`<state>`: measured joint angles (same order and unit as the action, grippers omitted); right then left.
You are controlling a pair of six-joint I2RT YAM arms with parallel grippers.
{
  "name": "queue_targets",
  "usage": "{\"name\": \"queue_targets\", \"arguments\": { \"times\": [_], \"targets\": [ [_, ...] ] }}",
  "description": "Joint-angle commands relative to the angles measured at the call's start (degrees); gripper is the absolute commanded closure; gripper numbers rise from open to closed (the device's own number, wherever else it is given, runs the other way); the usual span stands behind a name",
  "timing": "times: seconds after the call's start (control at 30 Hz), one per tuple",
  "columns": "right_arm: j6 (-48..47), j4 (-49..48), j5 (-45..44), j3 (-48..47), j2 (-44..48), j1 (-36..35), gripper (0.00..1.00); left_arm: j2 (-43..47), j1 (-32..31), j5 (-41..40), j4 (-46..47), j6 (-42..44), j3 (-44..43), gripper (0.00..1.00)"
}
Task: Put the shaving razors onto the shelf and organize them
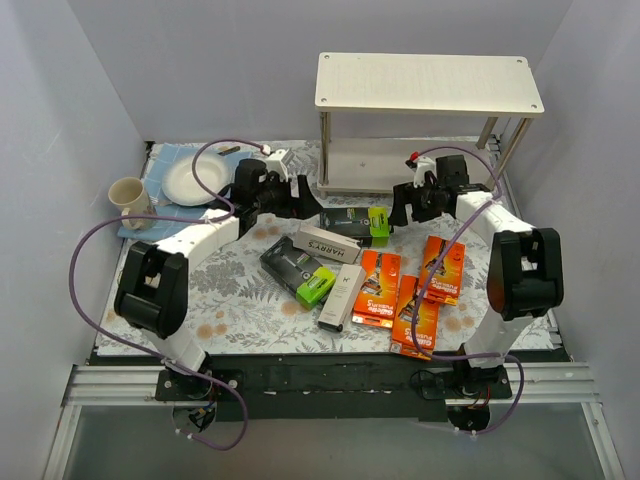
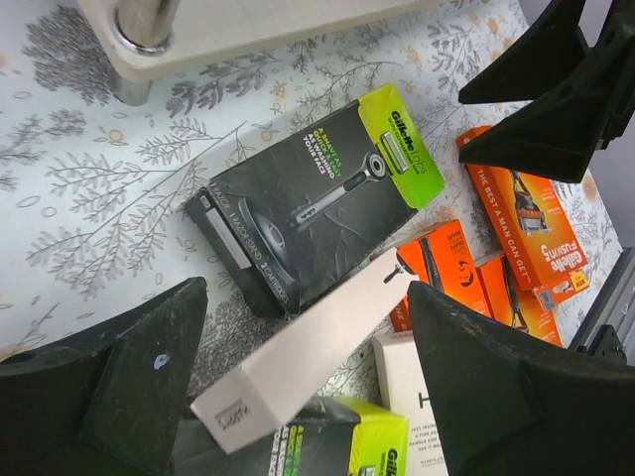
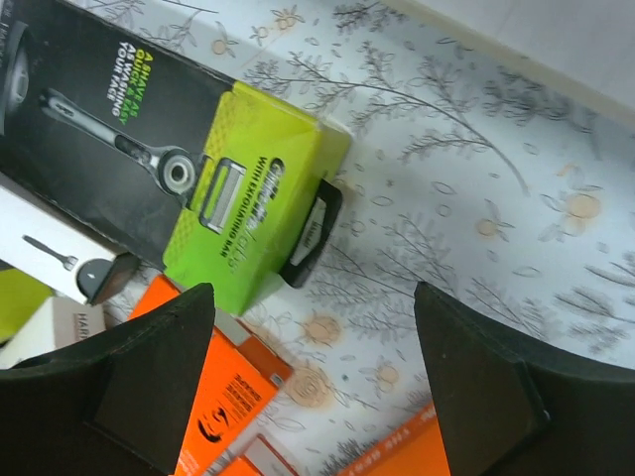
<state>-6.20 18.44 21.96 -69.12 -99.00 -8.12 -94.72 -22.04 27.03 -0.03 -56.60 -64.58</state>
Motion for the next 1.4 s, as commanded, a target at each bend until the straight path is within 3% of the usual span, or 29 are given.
{"name": "queue_targets", "arguments": {
  "times": [0.0,0.23,0.4,0.47,0.7,0.87,1.1,1.23,1.37],
  "targets": [
    [7.84,-3.40,8.62,-2.42,-4.35,-0.23,0.11,-4.50,-2.91,1.72,1.44,-1.32,-3.10,0.19],
    [17.78,-7.70,15.57,-0.84,-8.57,0.21,0.11,-8.29,-5.55,2.15,0.39,-2.82,-4.33,0.19],
    [26.75,-14.47,23.21,4.07,-8.32,-0.23,0.33,-6.45,-5.91,2.07,-4.35,0.17,-1.70,0.26],
    [30.95,-17.20,25.32,7.40,-7.70,-1.28,0.37,-5.22,-5.91,1.19,-7.52,0.70,-0.38,0.28],
    [38.44,-23.17,26.82,18.12,-2.00,-6.55,0.36,2.86,-5.82,-1.53,-14.20,0.70,8.32,0.28],
    [37.14,-24.34,27.62,16.93,-1.02,-10.08,0.32,7.79,-5.56,-4.52,-14.30,1.75,13.60,0.28],
    [24.57,-8.34,22.00,7.51,-1.46,-2.44,0.30,8.50,-3.01,-9.27,-12.18,3.51,10.62,0.16],
    [24.56,-9.99,21.11,8.47,-1.98,-0.41,0.31,6.92,0.07,-9.27,-12.01,2.55,7.72,0.16],
    [25.35,-12.45,23.04,8.57,-4.70,-0.40,0.38,4.46,1.21,-7.96,-11.83,3.68,6.31,0.16]
  ]
}}
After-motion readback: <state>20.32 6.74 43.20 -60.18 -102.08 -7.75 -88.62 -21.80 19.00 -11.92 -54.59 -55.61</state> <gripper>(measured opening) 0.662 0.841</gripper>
